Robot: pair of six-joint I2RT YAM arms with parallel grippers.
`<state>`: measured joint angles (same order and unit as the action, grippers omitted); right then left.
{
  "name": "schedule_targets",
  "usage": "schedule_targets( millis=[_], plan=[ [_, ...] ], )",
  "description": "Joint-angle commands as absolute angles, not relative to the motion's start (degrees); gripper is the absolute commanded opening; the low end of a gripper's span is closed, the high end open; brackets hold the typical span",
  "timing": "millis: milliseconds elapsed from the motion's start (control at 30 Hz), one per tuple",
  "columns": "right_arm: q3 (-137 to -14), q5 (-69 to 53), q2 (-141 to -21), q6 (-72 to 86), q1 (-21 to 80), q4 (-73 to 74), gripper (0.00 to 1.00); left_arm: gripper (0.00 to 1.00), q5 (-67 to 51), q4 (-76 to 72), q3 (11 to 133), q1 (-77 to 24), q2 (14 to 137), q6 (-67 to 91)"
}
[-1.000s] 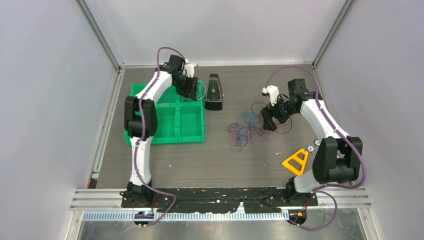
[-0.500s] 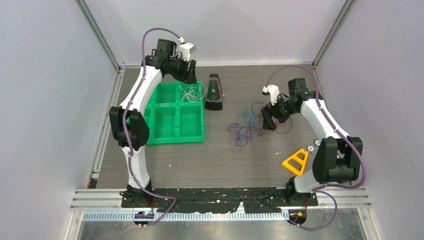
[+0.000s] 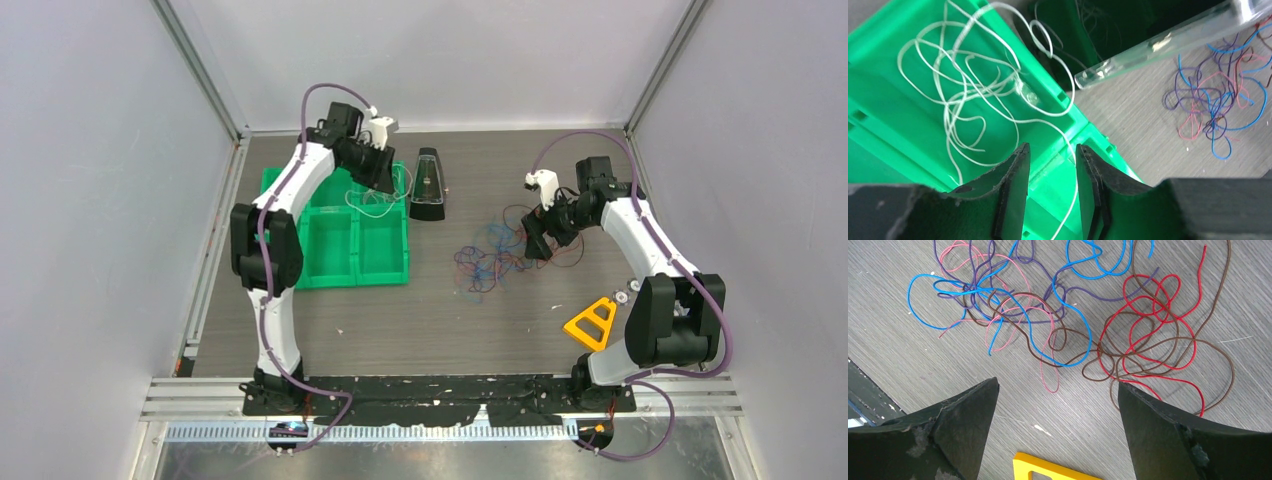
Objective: Untangle the cables
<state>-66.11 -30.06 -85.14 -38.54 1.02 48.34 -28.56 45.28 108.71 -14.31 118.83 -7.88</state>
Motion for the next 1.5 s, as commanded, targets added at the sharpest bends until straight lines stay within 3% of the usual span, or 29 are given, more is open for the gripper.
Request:
schedule_targets(
  millis=[0, 133, 367, 900, 967, 1067, 1233, 1467],
  plan=[
    [-68.3, -31.7, -85.0, -37.4, 0.8, 48.3, 0.95, 0.39, -30.4, 42.6, 103.5, -13.9, 111.6, -7.3],
    [-68.0, -31.6, -84.4, -37.1, 0.8, 48.3, 0.95, 0.42, -30.9, 40.9, 96.4, -11.5, 103.8, -5.5],
    [-66.9, -32.3, -83.6, -36.1, 0.8, 47.9, 0.95, 0.58, -24.9, 27.5, 76.1, -7.2, 86.6, 2.2],
    [-66.8, -31.5, -83.6, -35.1, 0.9, 48.1, 0.95, 0.54, -19.2, 24.0, 76.5, -4.0, 96.9, 26.5],
    [-67.0, -31.0, -83.6, -35.4, 0.8, 48.4, 0.95, 0.52, -20.4, 23.5, 76.9, -4.0, 98.7, 27.7],
    [-67.1, -30.7, -83.6, -35.6, 0.8, 48.9, 0.95, 0.40, -22.5, 22.2, 78.1, -4.0, 101.3, 28.9],
    [-67.6, -29.8, -83.8, -35.9, 0.8, 49.6, 0.95, 0.01, -24.4, 18.8, 80.2, -4.5, 101.8, 25.4],
    [-68.9, -30.2, -85.7, -34.7, 0.8, 49.6, 0.95, 0.00, -18.8, 21.9, 93.4, -8.0, 109.3, 15.3]
  ],
)
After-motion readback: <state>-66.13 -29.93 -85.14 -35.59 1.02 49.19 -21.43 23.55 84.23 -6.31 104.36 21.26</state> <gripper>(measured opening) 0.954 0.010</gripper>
